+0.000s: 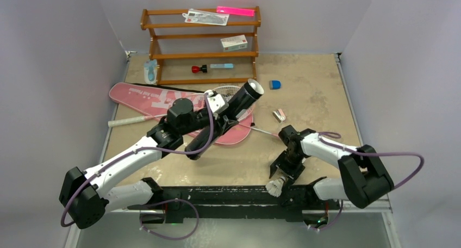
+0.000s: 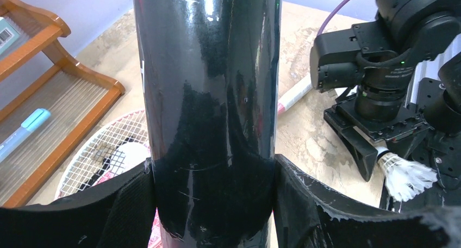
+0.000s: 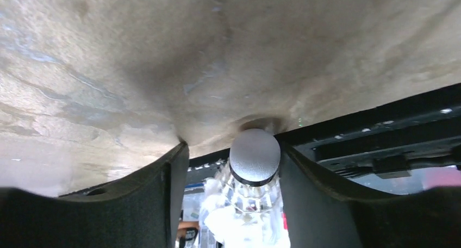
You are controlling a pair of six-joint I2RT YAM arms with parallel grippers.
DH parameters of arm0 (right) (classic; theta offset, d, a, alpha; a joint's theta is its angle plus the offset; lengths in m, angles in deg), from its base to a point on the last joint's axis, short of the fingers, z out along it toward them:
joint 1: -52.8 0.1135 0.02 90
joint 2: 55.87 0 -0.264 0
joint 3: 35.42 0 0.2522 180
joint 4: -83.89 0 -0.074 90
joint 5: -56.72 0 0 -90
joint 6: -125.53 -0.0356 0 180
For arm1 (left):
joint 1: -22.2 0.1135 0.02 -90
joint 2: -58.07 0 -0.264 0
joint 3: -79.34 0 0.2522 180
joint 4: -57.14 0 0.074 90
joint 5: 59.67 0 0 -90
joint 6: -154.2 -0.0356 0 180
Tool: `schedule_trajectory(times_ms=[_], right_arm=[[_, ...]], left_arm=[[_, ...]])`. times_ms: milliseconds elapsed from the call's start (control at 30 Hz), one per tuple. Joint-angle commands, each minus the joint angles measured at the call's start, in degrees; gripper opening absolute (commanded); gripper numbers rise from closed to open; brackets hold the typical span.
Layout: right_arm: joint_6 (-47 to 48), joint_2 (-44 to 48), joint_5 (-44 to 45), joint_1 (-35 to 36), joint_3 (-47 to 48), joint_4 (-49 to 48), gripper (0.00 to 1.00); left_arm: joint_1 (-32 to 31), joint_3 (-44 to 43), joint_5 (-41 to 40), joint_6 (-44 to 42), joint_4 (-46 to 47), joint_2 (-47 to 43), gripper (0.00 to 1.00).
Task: Pack up the badminton gear
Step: Pick up the shuttlecock at the center of the board.
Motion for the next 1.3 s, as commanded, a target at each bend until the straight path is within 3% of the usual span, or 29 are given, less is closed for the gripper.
schedule_trajectory(times_ms=[0, 100, 267, 533, 633, 933, 1267], right_arm=[[2.06, -4.77, 0.73, 0.24, 0.89, -3.17, 0.59], [2.19, -4.94, 0.28, 0.29, 0.83, -3.23, 0.45], [2.07, -3.89, 0.85, 0.24, 2.18, -1.89, 0.31], [2.96, -6.24, -0.44, 0.16, 0.18, -5.37, 0.52], [3.88, -6.71, -0.25, 0.03, -0.28, -6.95, 0.66], [9.09, -6.8, -1.55, -7.04, -1.21, -9.2, 0.59], [9.95, -8.87, -6.05, -12.03, -4.69, -13.9, 0.59]], left_arm=[[0.27, -1.76, 1.08, -0.32, 3.33, -2.12, 0.52], [0.35, -1.75, 1.14, -0.41, 3.27, -2.08, 0.52], [0.32, -1.83, 1.49, -0.3, 3.35, -2.03, 0.52], [0.43, -1.67, 2.15, -0.07, 3.54, -1.81, 0.52], [0.44, -1.69, 2.36, 0.07, 3.53, -1.81, 0.52], [0.43, -1.6, 2.86, -0.02, 3.62, -1.72, 0.52], [0.45, -1.6, 3.16, -0.16, 3.7, -1.57, 0.52]])
